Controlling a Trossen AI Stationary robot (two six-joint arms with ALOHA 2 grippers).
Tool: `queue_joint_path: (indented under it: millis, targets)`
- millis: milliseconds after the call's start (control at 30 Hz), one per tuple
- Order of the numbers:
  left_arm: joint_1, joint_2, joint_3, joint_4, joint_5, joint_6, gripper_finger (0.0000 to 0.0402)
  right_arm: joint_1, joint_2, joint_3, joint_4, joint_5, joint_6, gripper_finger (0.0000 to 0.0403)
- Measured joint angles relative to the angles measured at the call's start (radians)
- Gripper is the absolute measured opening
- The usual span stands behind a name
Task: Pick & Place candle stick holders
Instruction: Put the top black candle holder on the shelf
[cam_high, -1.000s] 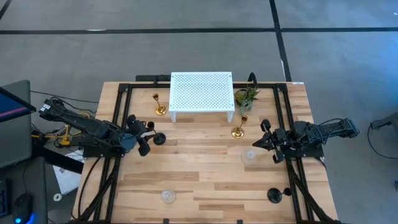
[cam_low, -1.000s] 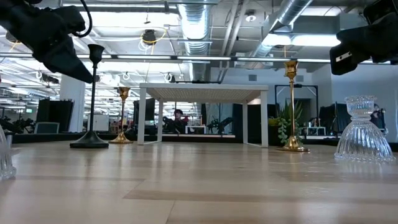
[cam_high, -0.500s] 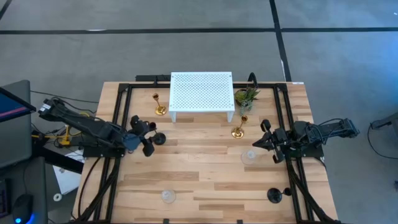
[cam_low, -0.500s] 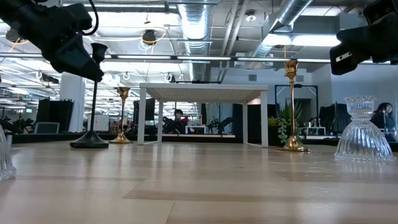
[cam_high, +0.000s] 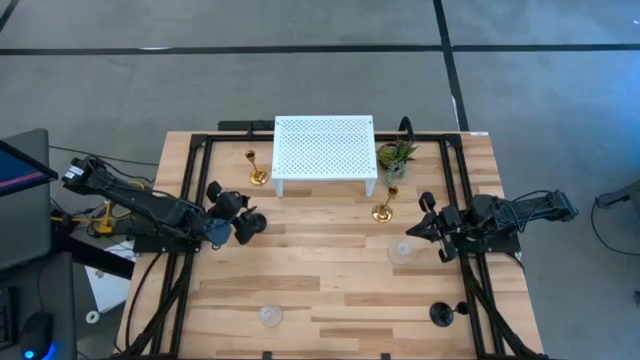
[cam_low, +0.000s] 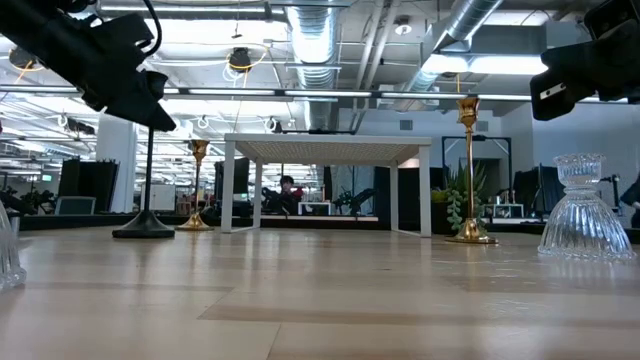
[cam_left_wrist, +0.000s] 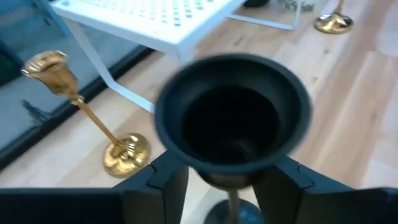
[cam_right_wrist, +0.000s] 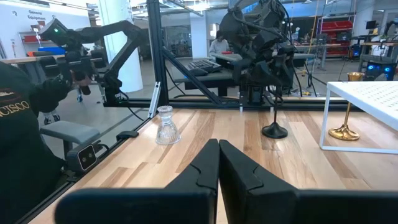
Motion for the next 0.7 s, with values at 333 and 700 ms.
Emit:
queue_joint_path:
  millis: [333,700]
  targets:
    - [0.0,0.0,0.0,0.003,-0.001,0.032,0.0063,0.0,0.0,0.0,0.0,0.0,0.0,0.0]
    - [0.0,0.005,0.081,0.021,0.08,0.047,0.0026,0.0,0.0,0.0,0.0,0.0,0.0,0.0]
